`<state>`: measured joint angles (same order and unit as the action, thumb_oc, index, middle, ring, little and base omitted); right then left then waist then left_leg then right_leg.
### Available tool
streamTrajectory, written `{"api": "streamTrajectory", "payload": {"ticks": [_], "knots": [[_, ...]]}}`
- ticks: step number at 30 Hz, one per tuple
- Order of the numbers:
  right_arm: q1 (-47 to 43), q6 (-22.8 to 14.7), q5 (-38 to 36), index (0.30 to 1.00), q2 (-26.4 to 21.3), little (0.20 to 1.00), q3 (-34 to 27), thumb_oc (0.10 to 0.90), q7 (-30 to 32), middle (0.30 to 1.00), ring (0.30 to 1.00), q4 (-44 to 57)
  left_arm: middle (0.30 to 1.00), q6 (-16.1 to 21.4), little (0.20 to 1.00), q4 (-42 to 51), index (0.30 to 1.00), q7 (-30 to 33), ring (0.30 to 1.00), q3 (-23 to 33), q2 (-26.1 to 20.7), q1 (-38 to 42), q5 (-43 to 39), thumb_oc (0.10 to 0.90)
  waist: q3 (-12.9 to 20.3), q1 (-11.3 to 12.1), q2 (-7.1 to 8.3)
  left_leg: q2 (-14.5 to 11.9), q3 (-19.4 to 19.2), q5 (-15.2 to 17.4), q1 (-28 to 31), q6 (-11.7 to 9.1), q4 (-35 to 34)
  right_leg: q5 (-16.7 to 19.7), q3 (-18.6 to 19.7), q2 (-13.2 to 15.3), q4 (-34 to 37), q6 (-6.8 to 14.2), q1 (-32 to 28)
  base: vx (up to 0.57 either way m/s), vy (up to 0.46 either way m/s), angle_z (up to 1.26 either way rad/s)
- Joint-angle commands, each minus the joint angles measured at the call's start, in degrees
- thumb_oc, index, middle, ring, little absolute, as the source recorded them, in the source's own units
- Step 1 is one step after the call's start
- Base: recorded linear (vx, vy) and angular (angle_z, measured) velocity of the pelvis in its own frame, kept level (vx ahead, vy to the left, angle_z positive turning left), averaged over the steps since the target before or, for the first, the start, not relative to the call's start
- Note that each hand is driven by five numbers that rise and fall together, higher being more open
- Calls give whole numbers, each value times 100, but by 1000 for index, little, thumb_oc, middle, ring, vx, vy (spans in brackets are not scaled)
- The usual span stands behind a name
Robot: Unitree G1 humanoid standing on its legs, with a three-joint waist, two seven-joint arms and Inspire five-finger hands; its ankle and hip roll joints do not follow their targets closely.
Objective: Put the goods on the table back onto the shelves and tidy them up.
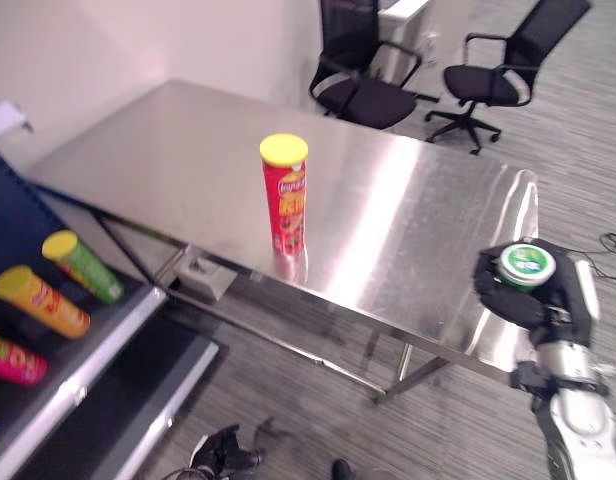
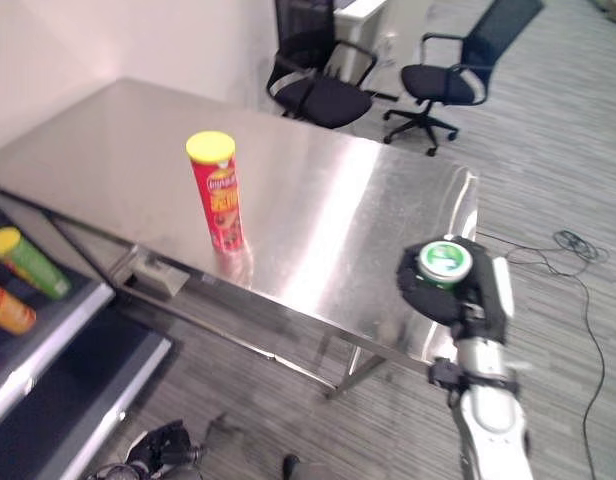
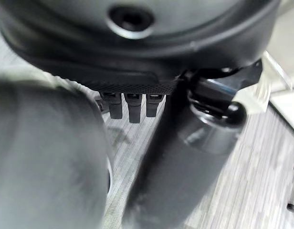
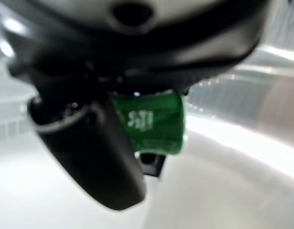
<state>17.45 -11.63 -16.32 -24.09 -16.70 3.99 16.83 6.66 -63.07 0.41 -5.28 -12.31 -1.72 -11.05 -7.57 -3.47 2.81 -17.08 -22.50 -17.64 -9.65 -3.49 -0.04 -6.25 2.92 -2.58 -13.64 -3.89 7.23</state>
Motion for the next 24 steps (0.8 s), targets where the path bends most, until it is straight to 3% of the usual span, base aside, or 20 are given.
{"api": "streamTrajectory", "payload": {"ticks": [1, 4, 7, 12, 16, 17, 18, 22, 23, 24], "knots": [[-397, -660, -58, 300, -89, 300, -790, 400, -123, 300, 300, 1148, 900, 168, 900, -447, 900, -96, 900, 29, 121, 8, 153, 800, 263, -448, 90, -108, -313, 1227, 477, -342, 633, 107, 61, 609, 843, 982, -550, -283, -90, 41], [-166, -714, -383, 300, -84, 300, -662, 400, -561, 300, 300, 1345, 900, 140, 900, -601, 900, -233, 900, -33, 188, 44, 463, 800, 350, -643, 28, -10, -699, 1690, 910, -333, 1199, 332, -278, 666, 1070, 983, -478, -134, -37, 54], [27, -618, -557, 300, -271, 300, -168, 400, -1032, 300, 300, 1452, 900, 155, 900, -625, 900, -319, 900, -181, 250, 95, 723, 800, 417, -791, -82, 119, -702, 2053, 1349, -312, 1388, 423, -618, 672, 1109, 1016, -463, -145, 64, 90], [-99, -485, -555, 300, -487, 300, 997, 400, -1451, 300, 300, 1382, 900, 204, 900, -586, 900, -414, 900, -701, 360, 198, 1110, 800, 571, -882, -226, -158, -1161, 1753, 1861, -542, 757, 520, -1175, 901, 1087, 1154, -438, -141, 204, 84], [-301, -464, -396, 300, -518, 300, 1528, 400, -1381, 300, 300, 1247, 900, 213, 900, -477, 900, -345, 900, -956, 349, 285, 1308, 800, 573, -750, -282, -125, -1111, 1671, 1875, -574, 181, 607, -1530, 1162, 1051, 1267, -426, -133, 227, 99], [-345, -446, -379, 300, -508, 300, 1649, 400, -1322, 300, 300, 1142, 900, 205, 900, -469, 900, -325, 900, -1001, 342, 300, 1312, 800, 588, -677, -299, -39, -1030, 1722, 1881, -581, 14, 675, -1599, 1267, 1070, 1310, -428, -121, 365, 79], [-571, -452, 46, 300, -516, 300, 1899, 400, -1056, 300, 300, 940, 900, 203, 900, -372, 900, -288, 900, -995, 278, 364, 1239, 800, 608, -599, -300, 249, -825, 1770, 1875, -517, -308, 843, -1782, 1549, 1061, 1452, -426, -153, 470, 68], [-1044, -393, 580, 300, -337, 300, 2225, 400, -689, 300, 300, 642, 900, 199, 900, -221, 900, -159, 900, -985, 109, 485, 1147, 800, 488, -308, -161, 733, -440, 1981, 1829, -265, -437, 1188, -1945, 2037, 925, 1667, -512, -89, 274, 84], [-802, -375, -559, 300, 150, 300, 2295, 400, -705, 300, 300, -234, 900, -9, 900, -865, 900, -230, 900, 526, -16, -239, -23, 800, 220, 535, 180, 293, 84, 958, 24, -278, 422, 408, -447, 713, 1585, 1119, -1280, -154, 31, 57], [-734, -415, -409, 300, 75, 300, 2197, 400, -641, 300, 300, -228, 900, 8, 900, -808, 900, -229, 900, 593, 20, -236, -159, 800, 201, 480, 212, 333, 24, 1117, 105, -244, 564, 450, -513, 746, 1532, 1090, -1216, -229, -43, -19]]}}
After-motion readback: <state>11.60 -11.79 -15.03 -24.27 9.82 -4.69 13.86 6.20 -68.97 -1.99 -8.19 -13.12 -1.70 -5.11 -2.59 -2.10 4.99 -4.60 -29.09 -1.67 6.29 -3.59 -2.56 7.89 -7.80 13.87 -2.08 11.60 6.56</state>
